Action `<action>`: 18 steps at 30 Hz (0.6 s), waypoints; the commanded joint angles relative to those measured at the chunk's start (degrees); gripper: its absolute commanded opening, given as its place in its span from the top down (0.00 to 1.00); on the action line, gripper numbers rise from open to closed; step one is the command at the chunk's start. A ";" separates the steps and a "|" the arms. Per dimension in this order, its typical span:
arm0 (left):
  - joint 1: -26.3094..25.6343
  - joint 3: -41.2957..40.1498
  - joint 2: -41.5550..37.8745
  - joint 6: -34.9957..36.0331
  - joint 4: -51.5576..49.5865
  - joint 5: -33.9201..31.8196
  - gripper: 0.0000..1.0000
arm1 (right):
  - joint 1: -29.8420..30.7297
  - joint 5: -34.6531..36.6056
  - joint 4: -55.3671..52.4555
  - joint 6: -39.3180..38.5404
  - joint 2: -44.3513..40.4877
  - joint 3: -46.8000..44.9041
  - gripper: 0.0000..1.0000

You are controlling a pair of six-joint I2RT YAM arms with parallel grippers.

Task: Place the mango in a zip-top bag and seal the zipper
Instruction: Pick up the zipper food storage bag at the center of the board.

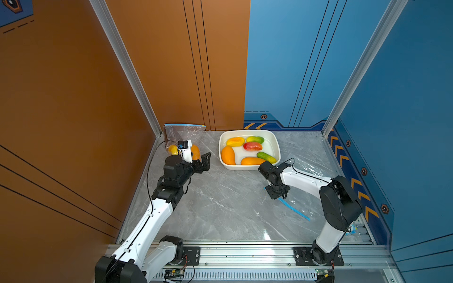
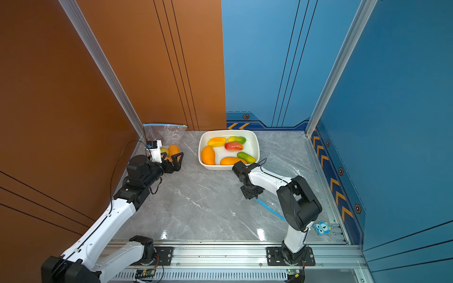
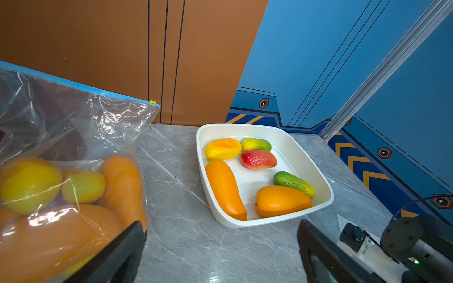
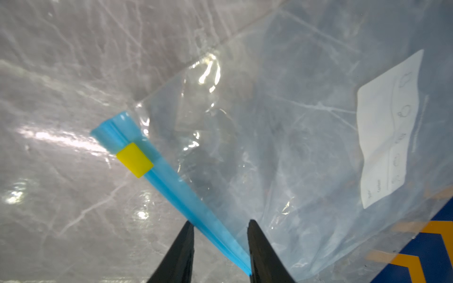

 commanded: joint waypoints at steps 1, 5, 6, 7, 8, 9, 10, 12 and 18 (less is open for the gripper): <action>-0.54 -1.15 -1.16 0.94 1.29 -0.39 0.02 | 0.97 8.57 -2.96 -1.93 2.19 1.73 0.63; -0.55 -1.67 -1.58 0.98 2.07 -0.58 0.02 | 1.28 12.88 -2.96 -2.54 4.05 1.97 0.62; -0.58 -1.77 -1.60 1.02 2.09 -0.52 0.02 | 1.40 13.70 -2.83 -2.42 4.49 1.97 0.63; -0.62 -1.86 -1.60 1.01 2.43 -0.58 0.02 | 1.47 14.22 -2.56 -2.42 5.01 1.97 0.65; -0.61 -1.96 -1.50 0.98 2.58 -0.42 0.02 | 1.65 15.64 -2.23 -2.30 5.47 1.91 0.67; -0.62 -1.96 -1.48 1.03 2.70 -0.29 0.02 | 2.00 17.08 -1.87 -2.23 6.12 1.73 0.69; -0.64 -1.98 -1.38 1.07 2.69 -0.32 0.02 | 2.18 17.94 -1.80 -2.33 6.88 1.65 0.71; -0.68 -1.78 -1.38 1.19 2.64 -0.04 0.02 | 2.65 19.41 -1.31 -2.31 7.94 1.62 0.74; -0.76 -2.18 -2.16 1.67 2.65 -0.16 0.02 | 2.18 19.79 2.21 -2.67 8.60 0.15 0.85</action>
